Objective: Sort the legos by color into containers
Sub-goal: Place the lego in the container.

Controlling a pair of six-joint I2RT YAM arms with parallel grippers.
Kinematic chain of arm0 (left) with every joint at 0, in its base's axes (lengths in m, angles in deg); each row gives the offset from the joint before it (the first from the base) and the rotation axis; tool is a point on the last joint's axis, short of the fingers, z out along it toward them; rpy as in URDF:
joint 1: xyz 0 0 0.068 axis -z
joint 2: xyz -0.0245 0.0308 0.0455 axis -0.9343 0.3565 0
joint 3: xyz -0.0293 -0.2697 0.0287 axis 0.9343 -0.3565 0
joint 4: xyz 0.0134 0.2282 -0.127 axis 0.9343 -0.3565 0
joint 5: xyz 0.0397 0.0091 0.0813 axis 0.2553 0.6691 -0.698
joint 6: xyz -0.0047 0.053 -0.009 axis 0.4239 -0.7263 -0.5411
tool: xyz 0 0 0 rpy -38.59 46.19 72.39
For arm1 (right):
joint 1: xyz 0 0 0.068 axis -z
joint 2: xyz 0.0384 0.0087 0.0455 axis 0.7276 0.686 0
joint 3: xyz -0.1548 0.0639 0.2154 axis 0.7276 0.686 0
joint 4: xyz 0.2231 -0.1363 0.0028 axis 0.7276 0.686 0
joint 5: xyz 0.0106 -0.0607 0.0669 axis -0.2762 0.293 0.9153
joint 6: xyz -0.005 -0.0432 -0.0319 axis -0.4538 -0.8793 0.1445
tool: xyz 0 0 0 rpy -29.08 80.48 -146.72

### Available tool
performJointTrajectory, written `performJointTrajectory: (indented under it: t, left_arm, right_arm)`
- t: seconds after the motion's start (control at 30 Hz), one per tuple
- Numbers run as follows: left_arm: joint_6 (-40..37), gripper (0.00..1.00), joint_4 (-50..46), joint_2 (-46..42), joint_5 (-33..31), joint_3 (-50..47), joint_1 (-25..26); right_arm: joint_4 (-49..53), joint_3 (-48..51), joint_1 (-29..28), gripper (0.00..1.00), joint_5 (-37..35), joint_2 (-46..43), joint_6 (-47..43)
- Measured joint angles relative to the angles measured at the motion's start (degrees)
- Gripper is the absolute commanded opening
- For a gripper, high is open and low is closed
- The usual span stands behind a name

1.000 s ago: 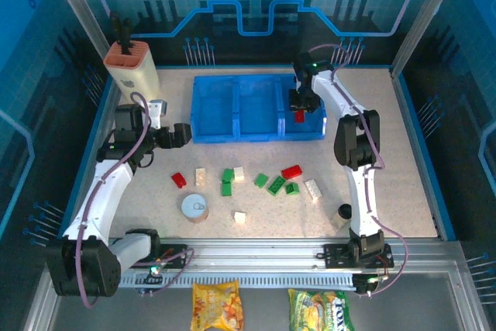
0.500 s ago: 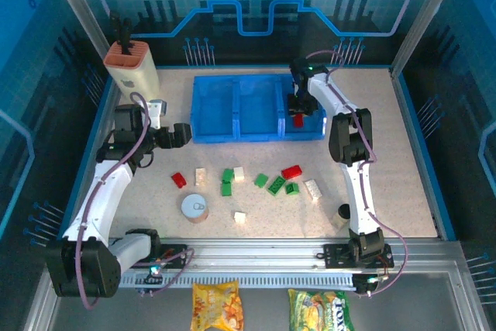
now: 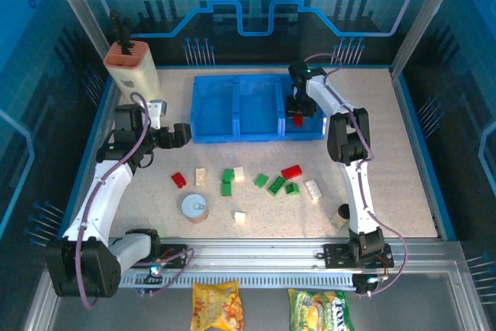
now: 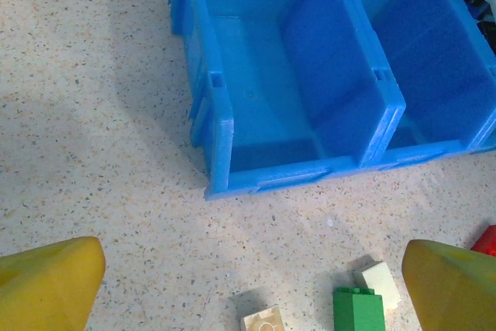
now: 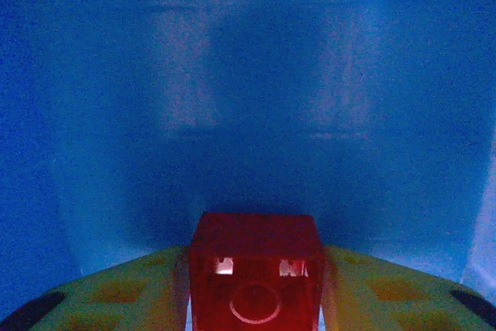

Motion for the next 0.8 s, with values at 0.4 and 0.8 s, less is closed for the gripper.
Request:
performJointTrajectory:
  t: [0.4,0.8]
  left_arm:
    - [0.2,0.99,0.0,0.0,-0.4,0.0,0.0]
    - [5.7,0.93,-4.0,3.7,-2.8,2.6,0.0]
  right_arm:
    - [1.3,0.2,-0.1,0.5,-0.6,-5.7,-0.2]
    - [-1.3,21.3,-3.1,0.5,-1.4,-27.2,-0.3]
